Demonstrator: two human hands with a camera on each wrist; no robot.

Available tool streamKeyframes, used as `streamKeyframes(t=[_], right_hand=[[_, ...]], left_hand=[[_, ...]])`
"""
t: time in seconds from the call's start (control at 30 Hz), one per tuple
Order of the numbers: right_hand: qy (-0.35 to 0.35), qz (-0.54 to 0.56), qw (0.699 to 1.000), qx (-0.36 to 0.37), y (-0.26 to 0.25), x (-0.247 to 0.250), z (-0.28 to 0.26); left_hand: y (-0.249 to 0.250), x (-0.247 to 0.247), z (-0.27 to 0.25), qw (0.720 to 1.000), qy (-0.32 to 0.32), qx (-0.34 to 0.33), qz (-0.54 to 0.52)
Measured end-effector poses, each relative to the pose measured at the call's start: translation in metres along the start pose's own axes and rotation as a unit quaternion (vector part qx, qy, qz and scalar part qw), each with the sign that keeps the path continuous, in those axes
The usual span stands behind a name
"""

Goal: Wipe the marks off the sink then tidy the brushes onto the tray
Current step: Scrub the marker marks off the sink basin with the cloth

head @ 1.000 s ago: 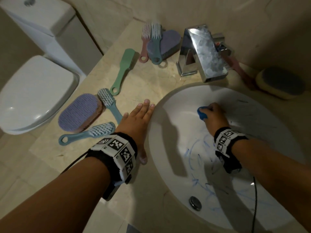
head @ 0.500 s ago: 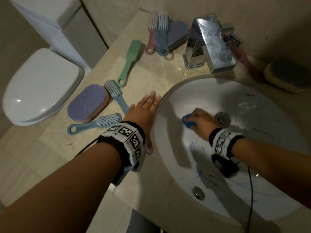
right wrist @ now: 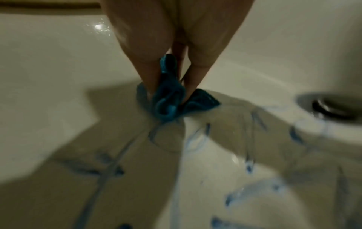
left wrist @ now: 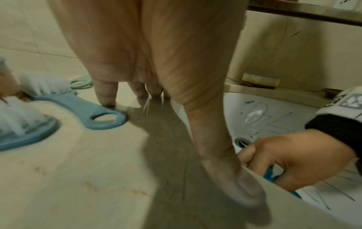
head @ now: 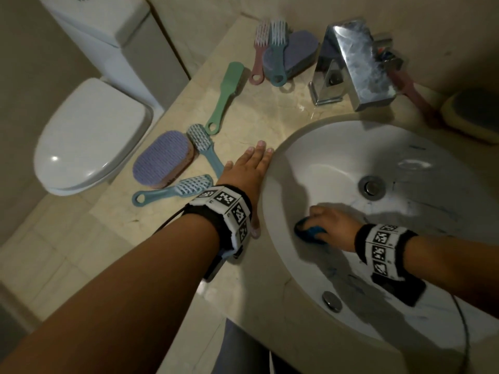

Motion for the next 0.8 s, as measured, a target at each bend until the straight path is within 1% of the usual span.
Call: streamKeyframes(t=[0.07,0.13,0.17,0.2,0.23,0.27,0.33,0.37,0.4,0.47,0.57,0.6,0.63,0.67,0.7,0.77,0.8], right_hand=[[0.049,0.004,0.999,-0.019,0.004,0.017,0.009],[0.112,0.04,0.989,-0.082,0.02,0.048,0.02],[0.13,0.051,0.984,-0.108,0.025,0.058,0.024],[0.133,0.05,0.982,-0.122,0.025,0.063,0.026],[0.126,0.038,0.984,-0.123,0.02,0.061,0.025],[0.104,0.024,0.989,-0.106,0.01,0.052,0.021],[0.032,0.015,0.999,-0.036,-0.009,0.019,0.008],[-0.003,0.027,1.0,-0.013,-0.015,0.003,0.0],[-0.02,0.03,0.999,-0.002,-0.017,-0.003,-0.007],[0.006,0.029,1.0,0.001,-0.01,0.007,-0.008],[0.097,0.062,0.991,-0.066,0.016,0.044,0.009],[0.114,0.064,0.988,-0.08,0.019,0.051,0.013],[0.115,0.057,0.987,-0.092,0.019,0.052,0.016],[0.1,0.042,0.99,-0.093,0.013,0.046,0.015],[0.07,0.026,0.994,-0.085,0.006,0.033,0.013],[0.013,0.031,0.998,-0.045,-0.006,0.007,0.002],[-0.002,0.04,0.999,-0.03,-0.008,0.002,-0.004]], left_hand=[[0.0,0.0,0.002,1.0,0.006,-0.001,0.006],[-0.001,-0.001,0.004,1.0,0.002,0.001,0.007],[-0.001,-0.001,0.004,1.0,0.004,0.001,0.008],[-0.001,0.0,0.004,1.0,0.007,0.001,0.011],[-0.001,0.0,0.004,1.0,0.008,0.0,0.012],[-0.001,0.0,0.003,1.0,0.008,-0.001,0.011],[-0.002,0.001,0.004,1.0,0.007,0.001,0.009],[-0.002,0.0,0.004,1.0,0.003,0.002,0.007],[-0.002,0.0,0.004,1.0,0.0,0.002,0.005],[-0.003,-0.001,0.004,1.0,0.001,0.003,0.004],[-0.002,-0.001,0.003,1.0,0.001,0.001,-0.001],[-0.002,-0.001,0.003,1.0,0.002,0.001,-0.001],[-0.001,-0.001,0.002,1.0,0.0,0.001,0.001],[-0.001,-0.001,0.002,1.0,-0.003,0.002,0.004],[-0.001,-0.001,0.003,1.0,-0.003,0.003,0.007],[-0.002,-0.001,0.004,1.0,-0.002,0.005,0.007],[-0.002,-0.001,0.004,1.0,-0.003,0.004,0.006]])
Point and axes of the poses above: each hand's wrist, its own z-axis towards the middle knuckle, its own x-axis out of the back of the hand, y = z × x, the point moved 8 cm from there along z, towards the middle knuckle, and after that the axes turned 15 degrees about -y, right-handed, at the moved point
